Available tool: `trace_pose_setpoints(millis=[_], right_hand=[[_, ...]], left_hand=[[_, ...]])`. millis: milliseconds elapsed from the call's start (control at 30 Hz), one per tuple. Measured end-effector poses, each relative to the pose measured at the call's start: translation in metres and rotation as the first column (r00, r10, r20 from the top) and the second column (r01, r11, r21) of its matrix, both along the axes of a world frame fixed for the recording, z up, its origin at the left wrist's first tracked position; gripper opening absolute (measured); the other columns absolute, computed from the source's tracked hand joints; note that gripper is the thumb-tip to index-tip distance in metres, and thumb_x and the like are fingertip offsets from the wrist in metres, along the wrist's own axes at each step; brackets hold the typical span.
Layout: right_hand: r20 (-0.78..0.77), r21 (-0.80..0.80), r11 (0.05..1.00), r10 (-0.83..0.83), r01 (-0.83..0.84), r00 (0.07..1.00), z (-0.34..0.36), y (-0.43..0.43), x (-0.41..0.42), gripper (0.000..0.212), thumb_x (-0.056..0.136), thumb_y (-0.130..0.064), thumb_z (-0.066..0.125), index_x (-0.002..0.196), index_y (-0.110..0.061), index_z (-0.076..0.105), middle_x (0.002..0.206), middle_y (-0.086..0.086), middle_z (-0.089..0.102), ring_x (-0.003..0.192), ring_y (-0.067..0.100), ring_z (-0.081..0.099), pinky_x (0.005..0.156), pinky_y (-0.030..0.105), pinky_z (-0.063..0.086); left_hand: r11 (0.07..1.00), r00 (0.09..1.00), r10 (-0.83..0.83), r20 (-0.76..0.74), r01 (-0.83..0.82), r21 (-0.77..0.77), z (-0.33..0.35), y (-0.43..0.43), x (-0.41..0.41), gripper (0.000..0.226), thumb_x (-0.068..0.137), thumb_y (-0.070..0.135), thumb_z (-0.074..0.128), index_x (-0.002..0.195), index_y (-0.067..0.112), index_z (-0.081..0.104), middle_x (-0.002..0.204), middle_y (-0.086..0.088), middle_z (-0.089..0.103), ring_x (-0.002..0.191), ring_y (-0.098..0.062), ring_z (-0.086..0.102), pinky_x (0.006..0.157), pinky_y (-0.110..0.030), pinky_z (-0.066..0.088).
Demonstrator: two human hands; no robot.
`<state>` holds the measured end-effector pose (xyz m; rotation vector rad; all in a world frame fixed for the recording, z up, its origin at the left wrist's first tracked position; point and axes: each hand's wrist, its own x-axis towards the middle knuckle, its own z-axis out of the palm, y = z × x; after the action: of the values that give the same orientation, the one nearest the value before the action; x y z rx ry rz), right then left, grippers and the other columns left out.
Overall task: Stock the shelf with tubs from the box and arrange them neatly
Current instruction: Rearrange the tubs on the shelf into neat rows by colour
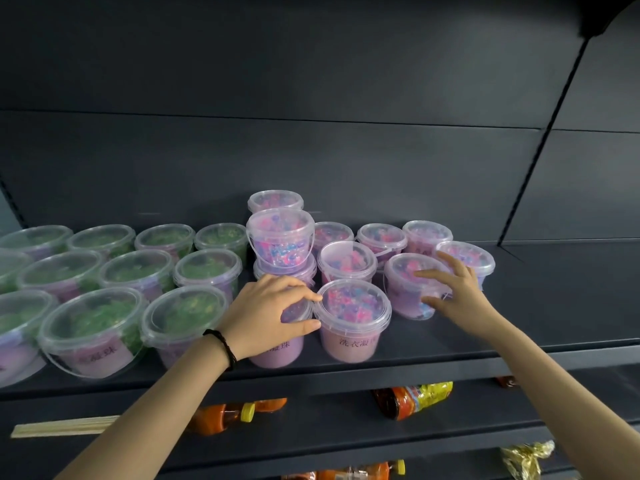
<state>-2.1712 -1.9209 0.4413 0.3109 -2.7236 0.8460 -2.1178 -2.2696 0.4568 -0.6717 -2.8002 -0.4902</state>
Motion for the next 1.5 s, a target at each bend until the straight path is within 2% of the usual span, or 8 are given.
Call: trace_pose_setpoints(millis=[67,333,667,867,1033,1167,1267,1500], right_hand=[[-0.01,0.095,0.994,-0.044,0.045,0.999,0.005,-0.001,0.0,0.065,0.076,-0.002,0.071,0.12,-0.047,0.055,0.151,0.006,0.034,0.137,0.035,0.023,0.108,0.044,0.021],[-0.038,0.222,0.939,-0.26,0.262,0.965,0.008,-0.041,-0.006,0.052,0.078,-0.057,0.067,0.127,-0.044,0.056,0.144,-0.004,0.042,0.129,0.03,0.03,0.105,0.043,0.026],[0.137,0.161,0.986,0.009,-0.031,0.991,0.025,-0.017,-0.033,0.036,0.087,-0.016,0.066,0.114,-0.04,0.067,0.138,-0.008,0.054,0.133,0.022,0.042,0.107,0.045,0.034],[0.142,0.09,0.992,0.075,-0.088,0.987,0.027,-0.015,-0.035,0.039,0.087,0.001,0.059,0.118,-0.02,0.068,0.132,-0.003,0.059,0.124,0.02,0.052,0.093,0.022,0.037],[0.002,0.07,0.992,-0.109,0.109,0.994,0.045,-0.064,-0.04,0.035,0.085,-0.028,0.06,0.12,-0.03,0.064,0.13,0.001,0.057,0.118,0.026,0.052,0.098,0.041,0.043],[-0.109,-0.061,0.982,0.172,-0.179,0.979,0.067,-0.138,-0.03,0.047,0.084,-0.032,0.069,0.129,-0.025,0.058,0.126,0.002,0.052,0.117,0.017,0.05,0.097,0.024,0.037],[-0.112,0.012,0.958,0.286,-0.286,0.952,0.069,-0.19,-0.027,0.06,0.079,-0.045,0.072,0.133,-0.03,0.052,0.138,0.005,0.044,0.125,0.027,0.043,0.106,0.036,0.036],[-0.067,0.11,0.994,-0.012,0.019,0.998,0.073,-0.252,-0.027,0.074,0.063,-0.076,0.066,0.112,-0.022,0.048,0.127,0.003,0.043,0.115,0.032,0.044,0.092,0.044,0.044]], left_hand=[[1.0,1.0,0.0,-0.006,0.0,0.004,-0.001,0.0,0.0,0.07,0.069,0.085,0.029,0.122,0.048,0.055,0.126,0.025,0.046,0.12,-0.004,0.038,0.092,-0.025,0.026],[1.0,1.0,0.008,-0.02,-0.008,-0.01,-0.001,0.001,0.002,0.073,0.068,0.087,0.029,0.123,0.047,0.056,0.128,0.024,0.048,0.121,-0.005,0.039,0.093,-0.026,0.03],[1.0,1.0,0.017,-0.013,-0.017,-0.005,-0.002,0.0,0.001,0.074,0.068,0.088,0.028,0.124,0.049,0.055,0.129,0.024,0.047,0.122,-0.004,0.038,0.098,-0.028,0.03],[1.0,1.0,0.025,-0.016,-0.025,-0.004,-0.002,0.0,0.002,0.062,0.073,0.077,0.033,0.123,0.049,0.055,0.129,0.025,0.046,0.122,-0.004,0.038,0.095,-0.026,0.028],[0.999,1.0,0.026,-0.012,-0.026,-0.018,-0.001,-0.001,0.002,0.063,0.073,0.078,0.032,0.124,0.049,0.054,0.129,0.025,0.045,0.123,-0.003,0.036,0.094,-0.024,0.026],[0.999,0.999,0.035,-0.007,-0.035,0.003,-0.002,0.0,0.002,0.063,0.072,0.079,0.032,0.123,0.05,0.054,0.128,0.026,0.046,0.123,-0.002,0.036,0.094,-0.023,0.023],[0.999,0.999,0.05,0.0,-0.05,0.01,-0.003,0.001,0.002,0.062,0.072,0.079,0.032,0.123,0.051,0.054,0.13,0.025,0.047,0.125,-0.005,0.037,0.095,-0.023,0.021],[0.995,0.996,0.087,-0.006,-0.087,-0.048,-0.006,0.002,-0.002,0.061,0.074,0.078,0.029,0.124,0.051,0.051,0.132,0.023,0.046,0.125,-0.005,0.037,0.1,-0.03,0.031]])
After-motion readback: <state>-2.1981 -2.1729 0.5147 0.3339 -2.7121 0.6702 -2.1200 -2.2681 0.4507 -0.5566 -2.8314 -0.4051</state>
